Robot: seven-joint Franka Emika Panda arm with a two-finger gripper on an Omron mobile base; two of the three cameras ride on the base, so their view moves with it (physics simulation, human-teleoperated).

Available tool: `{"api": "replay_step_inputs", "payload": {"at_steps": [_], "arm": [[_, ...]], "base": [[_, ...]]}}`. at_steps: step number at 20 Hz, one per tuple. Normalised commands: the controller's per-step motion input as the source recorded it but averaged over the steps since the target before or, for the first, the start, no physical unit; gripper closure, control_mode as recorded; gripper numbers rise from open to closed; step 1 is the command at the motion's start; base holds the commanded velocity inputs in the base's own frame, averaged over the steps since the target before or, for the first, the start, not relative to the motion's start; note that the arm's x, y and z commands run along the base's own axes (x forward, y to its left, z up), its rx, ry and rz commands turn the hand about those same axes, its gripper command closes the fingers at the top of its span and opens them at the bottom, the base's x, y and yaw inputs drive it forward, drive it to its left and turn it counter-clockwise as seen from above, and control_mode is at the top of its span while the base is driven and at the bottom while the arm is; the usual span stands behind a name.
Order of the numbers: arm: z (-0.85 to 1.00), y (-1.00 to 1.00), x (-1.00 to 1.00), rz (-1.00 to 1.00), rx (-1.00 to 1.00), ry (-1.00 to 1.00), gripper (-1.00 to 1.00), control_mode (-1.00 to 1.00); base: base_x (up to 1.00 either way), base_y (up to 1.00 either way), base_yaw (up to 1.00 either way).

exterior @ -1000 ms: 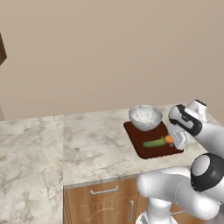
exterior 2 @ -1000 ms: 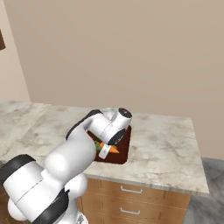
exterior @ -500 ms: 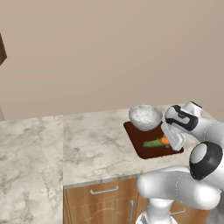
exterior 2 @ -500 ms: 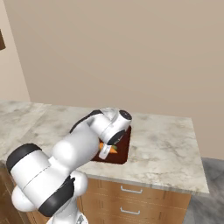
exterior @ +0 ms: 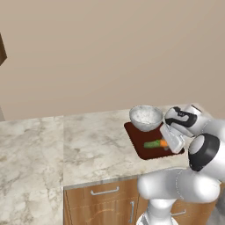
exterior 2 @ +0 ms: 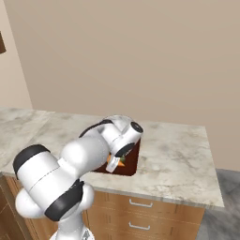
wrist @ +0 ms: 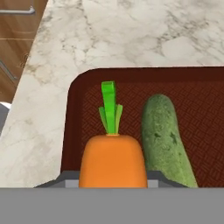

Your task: Place the two vegetables and bowl onto the tray for setting up a vegetable dip station.

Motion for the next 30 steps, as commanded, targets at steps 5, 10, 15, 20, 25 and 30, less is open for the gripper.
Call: {"api": "replay_step_inputs", "payload": {"at_steps": [5, 10, 15, 20, 25, 30], "arm": [[-0.14, 0.05, 0.01, 0.01, 0.05, 0.0, 1.0, -1.0], [-0.13, 0.05, 0.03, 0.01, 0.05, 0.0, 1.0, -1.0], [-0.1, 0.05, 0.04, 0.02, 0.04, 0.0, 1.0, -1.0], [-0.03, 0.06, 0.03, 0.08, 0.02, -0.02, 1.0, -1.0], [0.0, 0.08, 0.01, 0.12, 0.01, -0.05, 1.0, -1.0], [0.0, 0.06, 0.0, 0.13, 0.0, -0.07, 1.0, -1.0]], "base": [[0.0, 0.0, 0.0], [0.0, 0.0, 0.0], [0.0, 0.0, 0.0], [0.0, 0.0, 0.0], [0.0, 0.0, 0.0], [0.0, 0.0, 0.0]]}}
